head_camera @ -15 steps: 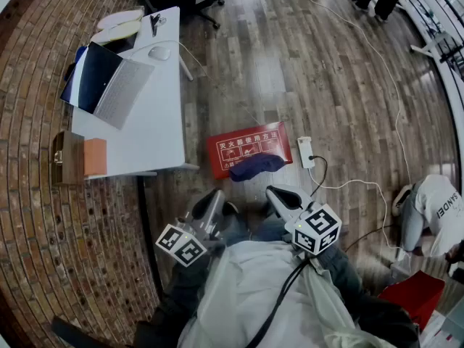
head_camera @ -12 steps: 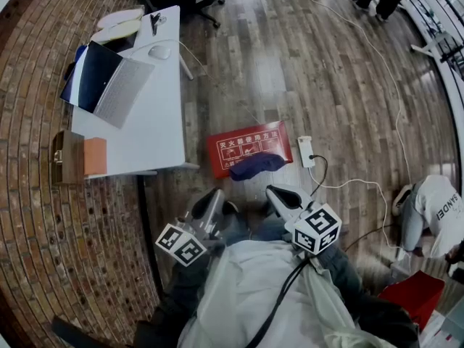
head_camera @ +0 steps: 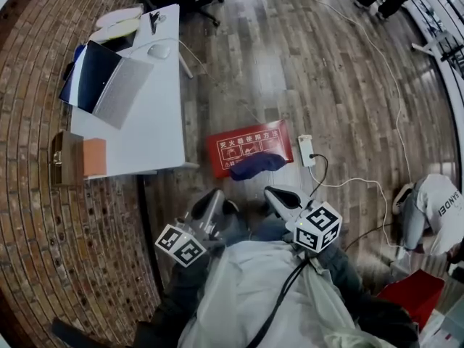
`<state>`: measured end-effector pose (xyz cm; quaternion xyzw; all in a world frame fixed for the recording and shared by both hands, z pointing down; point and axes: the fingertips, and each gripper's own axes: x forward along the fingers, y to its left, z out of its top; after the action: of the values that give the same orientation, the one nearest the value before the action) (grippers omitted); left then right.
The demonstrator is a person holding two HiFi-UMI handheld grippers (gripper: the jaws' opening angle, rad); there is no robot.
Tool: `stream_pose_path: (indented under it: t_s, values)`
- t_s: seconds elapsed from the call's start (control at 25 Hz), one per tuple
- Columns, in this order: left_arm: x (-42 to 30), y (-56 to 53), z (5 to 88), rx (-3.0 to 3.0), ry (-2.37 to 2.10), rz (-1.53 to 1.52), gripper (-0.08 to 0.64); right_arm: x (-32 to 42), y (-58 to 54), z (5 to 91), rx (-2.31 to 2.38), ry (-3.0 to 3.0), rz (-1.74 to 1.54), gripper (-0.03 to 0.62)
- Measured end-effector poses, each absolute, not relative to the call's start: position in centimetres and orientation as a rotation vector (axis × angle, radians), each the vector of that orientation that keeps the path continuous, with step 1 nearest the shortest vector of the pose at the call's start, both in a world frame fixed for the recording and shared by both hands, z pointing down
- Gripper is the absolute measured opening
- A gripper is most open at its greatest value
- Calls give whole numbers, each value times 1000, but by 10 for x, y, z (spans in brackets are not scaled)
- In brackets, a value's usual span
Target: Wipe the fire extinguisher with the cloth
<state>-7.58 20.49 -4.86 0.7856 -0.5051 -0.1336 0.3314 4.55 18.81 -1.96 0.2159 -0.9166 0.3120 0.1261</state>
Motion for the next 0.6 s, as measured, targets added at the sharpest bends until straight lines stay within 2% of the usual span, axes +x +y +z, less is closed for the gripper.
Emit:
stream_pose_path:
  t_s: [0.16, 0.4, 0.52, 0.6]
  values:
    - [-76, 203, -45, 2045, -1320, -351, -5, 42, 185, -29, 598, -2722, 915, -8]
    - [-73, 202, -36, 2037, -1298, -361, -5, 35, 189, -11, 482, -2673, 408, -8]
    - [-75, 194, -24, 2035, -1310, -340, -4, 31, 176, 18, 478, -2612, 316, -8]
    - [-76, 186, -7, 2021, -1324, -307, -3, 31, 161, 46, 519, -2567, 360, 50]
